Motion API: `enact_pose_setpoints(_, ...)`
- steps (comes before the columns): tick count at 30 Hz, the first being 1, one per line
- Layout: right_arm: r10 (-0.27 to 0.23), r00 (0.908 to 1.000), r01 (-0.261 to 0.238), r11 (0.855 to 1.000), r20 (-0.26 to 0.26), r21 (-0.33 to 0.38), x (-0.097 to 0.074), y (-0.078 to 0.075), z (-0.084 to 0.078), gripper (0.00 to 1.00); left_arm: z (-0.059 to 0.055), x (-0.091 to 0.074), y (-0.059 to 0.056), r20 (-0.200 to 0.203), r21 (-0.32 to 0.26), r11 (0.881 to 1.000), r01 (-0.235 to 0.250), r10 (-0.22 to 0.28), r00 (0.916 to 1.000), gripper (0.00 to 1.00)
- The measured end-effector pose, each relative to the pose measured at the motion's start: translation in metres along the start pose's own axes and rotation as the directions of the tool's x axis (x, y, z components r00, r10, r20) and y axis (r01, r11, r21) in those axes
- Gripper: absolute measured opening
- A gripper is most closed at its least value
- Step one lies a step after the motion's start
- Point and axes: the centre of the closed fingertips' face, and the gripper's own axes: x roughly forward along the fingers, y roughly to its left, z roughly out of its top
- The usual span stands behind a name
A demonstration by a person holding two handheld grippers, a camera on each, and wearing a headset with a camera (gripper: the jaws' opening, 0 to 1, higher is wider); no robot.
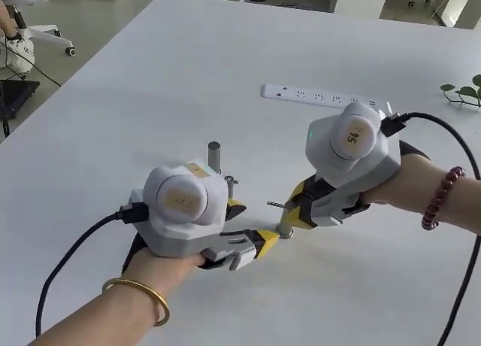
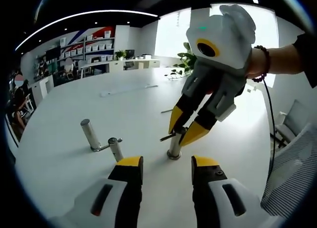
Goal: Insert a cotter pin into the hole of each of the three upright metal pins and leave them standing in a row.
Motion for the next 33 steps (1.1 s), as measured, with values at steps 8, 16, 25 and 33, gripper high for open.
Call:
enact_pose_setpoints(8,0.023,0.9997,-0.023,1.000,0.012,0.015,-0.001,0.003,0.001,0.08,0.004,-0.016,0.000,0.021,-0.012,1.000,0.001,-0.001,0.9998,0.41)
enact_pose_setpoints(16,0.029,0.9996,-0.029,0.999,0.004,-0.017,0.000,0.001,0.003,0.08,0.005,-0.037,0.007,0.033,-0.014,0.999,-0.035,0.035,0.9988,0.53)
enact_pose_setpoints(25,0.020,0.9997,-0.018,0.998,0.018,-0.066,-0.003,-0.009,0.016,0.08,0.002,-0.049,0.018,0.042,0.000,0.998,-0.064,0.064,0.9971,0.64)
enact_pose_setpoints(33,0.032,0.9995,-0.032,0.996,0.001,-0.089,0.001,-0.019,0.014,0.08,0.002,-0.053,0.022,0.060,0.001,0.998,-0.065,0.065,0.9961,0.77)
